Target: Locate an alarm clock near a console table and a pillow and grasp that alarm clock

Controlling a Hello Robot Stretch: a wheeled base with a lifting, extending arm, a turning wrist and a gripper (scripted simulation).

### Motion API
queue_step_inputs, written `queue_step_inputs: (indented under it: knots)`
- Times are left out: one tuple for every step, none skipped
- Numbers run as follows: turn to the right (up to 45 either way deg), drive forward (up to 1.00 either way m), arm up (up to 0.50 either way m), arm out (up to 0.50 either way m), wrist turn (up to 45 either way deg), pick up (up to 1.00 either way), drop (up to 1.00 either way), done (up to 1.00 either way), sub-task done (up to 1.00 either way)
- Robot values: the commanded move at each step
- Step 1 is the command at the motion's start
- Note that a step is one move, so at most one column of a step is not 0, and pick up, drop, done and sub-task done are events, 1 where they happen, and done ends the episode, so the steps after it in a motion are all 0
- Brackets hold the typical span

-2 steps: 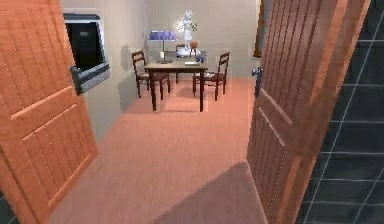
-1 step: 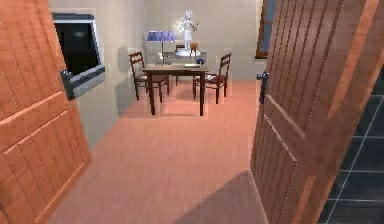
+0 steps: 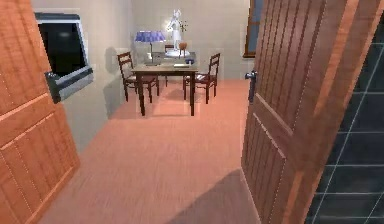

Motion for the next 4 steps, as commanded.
queue_step_inputs:
  knots:
    - [42.0,0.00,0.00,0.00,0.0,0.00,0.00,0.00,0.00]
    - [3.0,0.00,0.00,0.00,0.0,0.00,0.00,0.00,0.00]
    - [0.0,0.20,0.00,0.00,0.0,0.00,0.00,0.00,0.00]
    - [-45.0,0.00,0.00,0.00,0.0,0.00,0.00,0.00,0.00]
